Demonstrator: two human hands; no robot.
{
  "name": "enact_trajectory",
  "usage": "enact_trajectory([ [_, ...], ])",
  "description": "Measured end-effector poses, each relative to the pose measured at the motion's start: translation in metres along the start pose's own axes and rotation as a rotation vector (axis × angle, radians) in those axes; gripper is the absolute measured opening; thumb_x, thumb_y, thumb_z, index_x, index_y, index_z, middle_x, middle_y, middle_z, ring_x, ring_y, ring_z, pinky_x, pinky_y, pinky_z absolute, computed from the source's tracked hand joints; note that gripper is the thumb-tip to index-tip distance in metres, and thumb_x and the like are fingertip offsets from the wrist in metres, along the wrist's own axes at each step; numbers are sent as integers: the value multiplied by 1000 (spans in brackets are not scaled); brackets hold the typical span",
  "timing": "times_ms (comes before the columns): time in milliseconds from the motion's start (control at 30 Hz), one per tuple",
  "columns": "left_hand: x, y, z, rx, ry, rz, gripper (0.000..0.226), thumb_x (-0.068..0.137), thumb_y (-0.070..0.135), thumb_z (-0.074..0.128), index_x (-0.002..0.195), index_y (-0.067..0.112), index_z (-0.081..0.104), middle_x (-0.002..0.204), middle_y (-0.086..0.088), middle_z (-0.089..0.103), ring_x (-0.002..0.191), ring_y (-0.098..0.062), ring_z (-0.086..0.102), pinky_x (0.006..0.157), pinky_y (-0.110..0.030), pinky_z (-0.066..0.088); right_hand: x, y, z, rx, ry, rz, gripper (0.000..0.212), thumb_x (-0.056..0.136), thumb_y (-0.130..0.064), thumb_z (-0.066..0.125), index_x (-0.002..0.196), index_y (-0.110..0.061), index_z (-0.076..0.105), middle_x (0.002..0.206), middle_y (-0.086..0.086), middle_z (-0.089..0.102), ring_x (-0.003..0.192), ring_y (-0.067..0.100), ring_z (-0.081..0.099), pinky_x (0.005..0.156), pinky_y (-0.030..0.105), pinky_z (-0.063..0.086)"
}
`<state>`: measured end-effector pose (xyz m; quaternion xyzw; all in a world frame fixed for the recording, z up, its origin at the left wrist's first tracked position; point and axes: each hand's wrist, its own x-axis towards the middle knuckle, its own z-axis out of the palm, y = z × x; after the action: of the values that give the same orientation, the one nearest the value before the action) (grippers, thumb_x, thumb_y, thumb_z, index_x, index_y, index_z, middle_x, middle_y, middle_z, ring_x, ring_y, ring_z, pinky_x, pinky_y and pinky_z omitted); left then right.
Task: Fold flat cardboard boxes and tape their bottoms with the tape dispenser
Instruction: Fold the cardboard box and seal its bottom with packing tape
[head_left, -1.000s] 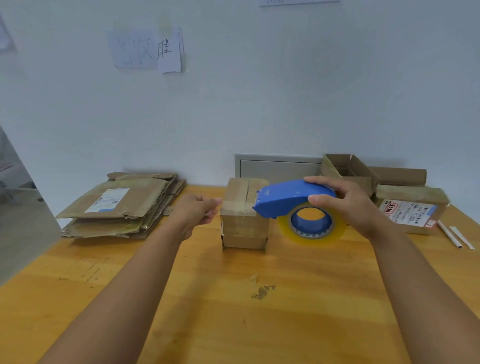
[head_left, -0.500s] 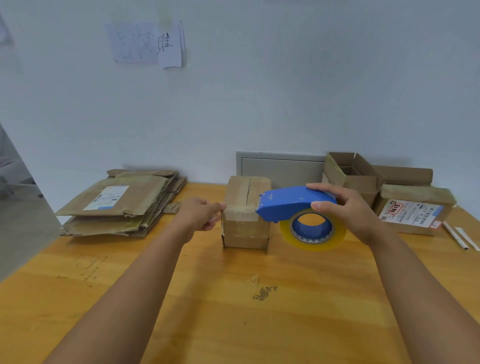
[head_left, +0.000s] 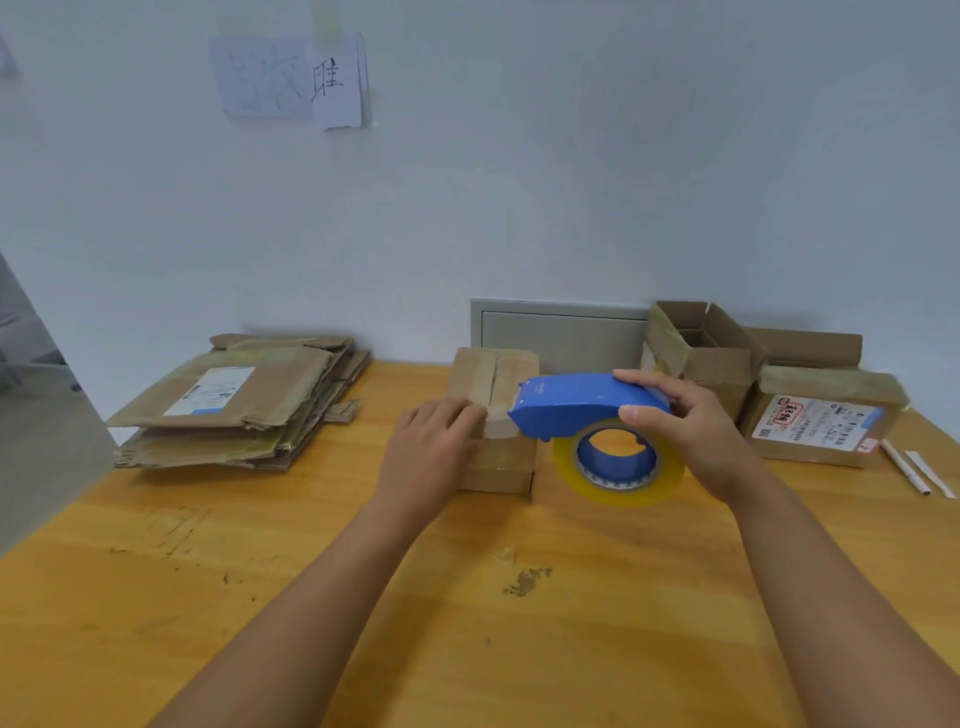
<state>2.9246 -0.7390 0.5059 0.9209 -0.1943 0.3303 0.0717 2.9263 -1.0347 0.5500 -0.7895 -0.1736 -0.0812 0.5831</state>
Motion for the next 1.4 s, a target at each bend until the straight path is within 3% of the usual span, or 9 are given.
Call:
enact_trajectory([
  [67,2,-8,2,53,35,27,21,89,21,70,109,17,66,118,-4,66,105,-27,63,92,-40,46,-1,-1,4,1,6,1,44,68,-56,73,112,-51,69,110,-30,64,101,2,63,79,19,53],
  [200,8,-14,9,76,50,14,29,89,22,69,117,19,64,116,-6,66,102,-30,63,92,-41,46,1,3,18,2,50,6,42,77,-45,80,117,-44,68,115,-19,64,104,6,62,87,24,51],
  [400,11,2,28,31,39,1,66,79,59,71,125,13,59,127,-5,61,115,-24,56,100,-37,44,-2,8,28,54,98,23,46,72,-48,76,117,-41,68,120,-6,63,103,16,65,87,31,54],
  [567,18,12,39,39,124,-113,61,85,63,48,115,11,61,115,-5,64,105,-25,60,94,-38,45,-3,10,30,58,109,21,45,73,-47,77,117,-41,68,119,-8,63,105,16,64,85,31,55],
  [767,15,14,48,-46,238,-128,50,89,56,50,113,13,61,113,-4,63,103,-23,57,93,-32,37,-4,13,29,93,101,31,43,74,-46,78,116,-40,69,114,-11,64,102,20,65,87,51,57],
  [900,14,12,47,-44,240,-87,49,89,55,53,113,13,62,113,-3,63,102,-21,57,91,-33,40,-5,13,21,46,68,11,41,74,-48,77,114,-48,69,113,-21,64,106,13,63,92,39,56],
  [1033,13,3,45,-15,181,-129,48,87,56,56,110,14,61,115,-4,62,103,-24,57,91,-37,43,-12,12,7,18,67,-3,40,73,-48,77,112,-52,69,113,-28,63,106,2,61,86,20,51],
  [1167,12,-3,43,1,141,-149,49,87,55,63,113,14,59,118,-4,61,105,-24,56,93,-37,42,-19,12,-11,-34,56,-1,43,73,-48,75,115,-51,68,120,-21,63,110,3,59,89,21,49],
  [1400,13,-2,32,-124,57,-89,46,83,46,75,119,19,66,123,-7,58,109,-30,55,95,-42,41,-7,-6,-18,-196,-138,-7,49,63,-61,74,111,-59,65,111,-41,57,103,-9,57,74,6,46],
])
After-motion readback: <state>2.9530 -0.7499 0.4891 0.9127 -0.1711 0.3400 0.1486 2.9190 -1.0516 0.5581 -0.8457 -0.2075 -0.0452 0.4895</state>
